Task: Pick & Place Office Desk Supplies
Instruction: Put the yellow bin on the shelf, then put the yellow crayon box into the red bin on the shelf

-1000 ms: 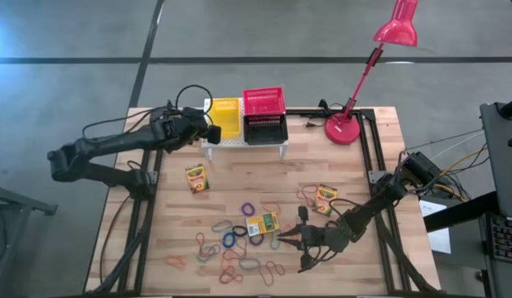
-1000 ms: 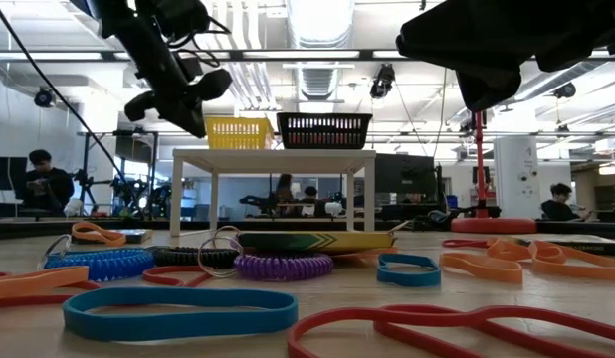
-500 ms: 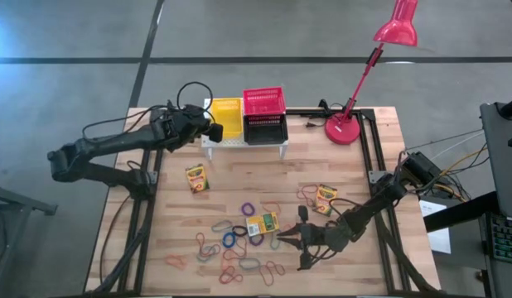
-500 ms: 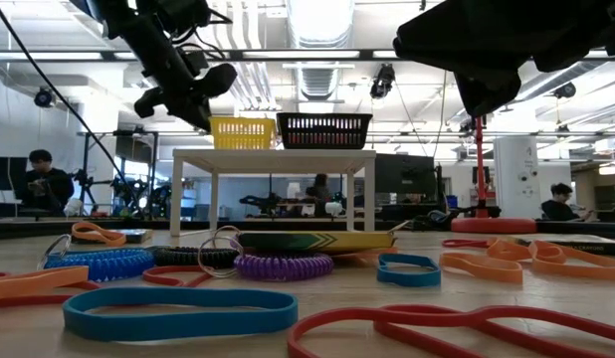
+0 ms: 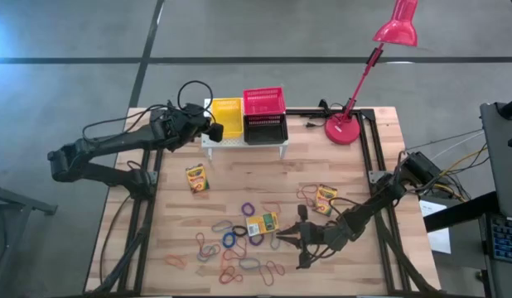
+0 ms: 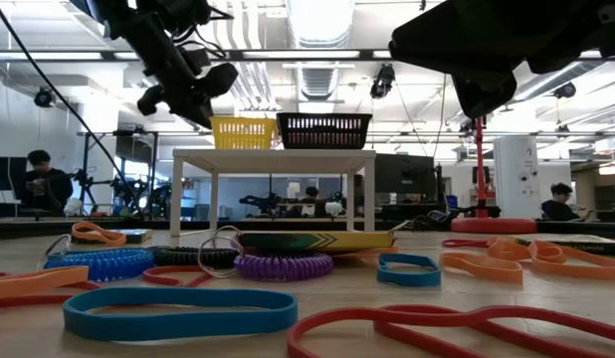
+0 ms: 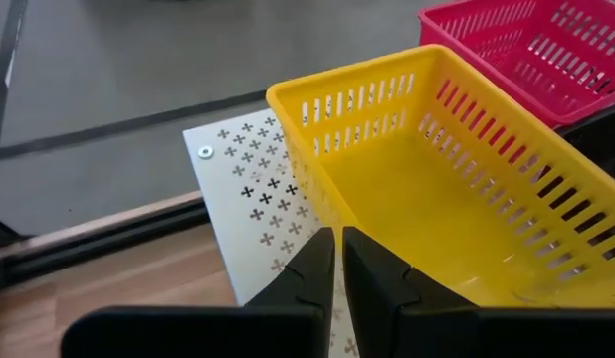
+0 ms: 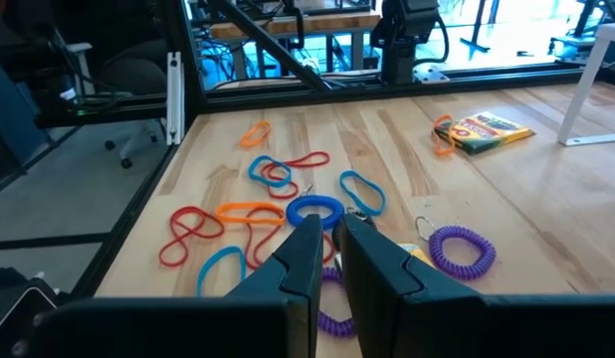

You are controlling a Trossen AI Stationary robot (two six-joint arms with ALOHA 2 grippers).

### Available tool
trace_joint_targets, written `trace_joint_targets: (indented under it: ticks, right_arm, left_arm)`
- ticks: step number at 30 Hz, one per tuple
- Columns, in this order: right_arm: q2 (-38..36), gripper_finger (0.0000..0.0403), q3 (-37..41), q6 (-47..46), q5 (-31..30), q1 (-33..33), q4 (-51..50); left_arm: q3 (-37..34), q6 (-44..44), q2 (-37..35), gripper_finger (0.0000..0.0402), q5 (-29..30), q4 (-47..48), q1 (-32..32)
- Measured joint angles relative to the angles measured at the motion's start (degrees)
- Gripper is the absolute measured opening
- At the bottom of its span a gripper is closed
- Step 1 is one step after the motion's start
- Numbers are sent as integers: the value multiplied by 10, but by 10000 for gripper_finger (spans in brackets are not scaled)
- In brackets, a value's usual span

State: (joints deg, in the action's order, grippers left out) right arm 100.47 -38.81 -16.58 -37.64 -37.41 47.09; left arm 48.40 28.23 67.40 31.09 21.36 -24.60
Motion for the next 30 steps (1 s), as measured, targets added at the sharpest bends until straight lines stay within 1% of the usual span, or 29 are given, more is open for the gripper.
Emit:
trace_joint_targets:
  ticks: [7,12,16,19,22,25,28,30]
  right_arm:
    - [0,38,0,0,0,0,0]
    - [0,38,0,0,0,0,0]
    - [0,38,0,-1,0,0,0]
    - [0,38,0,-28,0,0,-2]
    - [0,38,0,-34,1,2,-8]
    - [-10,38,0,-53,1,7,-41]
    - [-54,38,0,-93,1,13,-127]
    - [-96,38,0,-136,1,16,-219]
  left_arm:
    - [0,-75,0,30,0,-35,0]
    - [3,-117,-2,30,1,-34,0]
    - [15,-135,-22,30,-1,-33,7]
    - [19,-135,-49,29,-7,-24,32]
    - [19,-134,-80,23,-7,-13,84]
    - [19,-133,-98,11,1,-4,167]
    - [19,-127,-98,4,32,-4,273]
    - [19,-114,-88,3,77,-5,350]
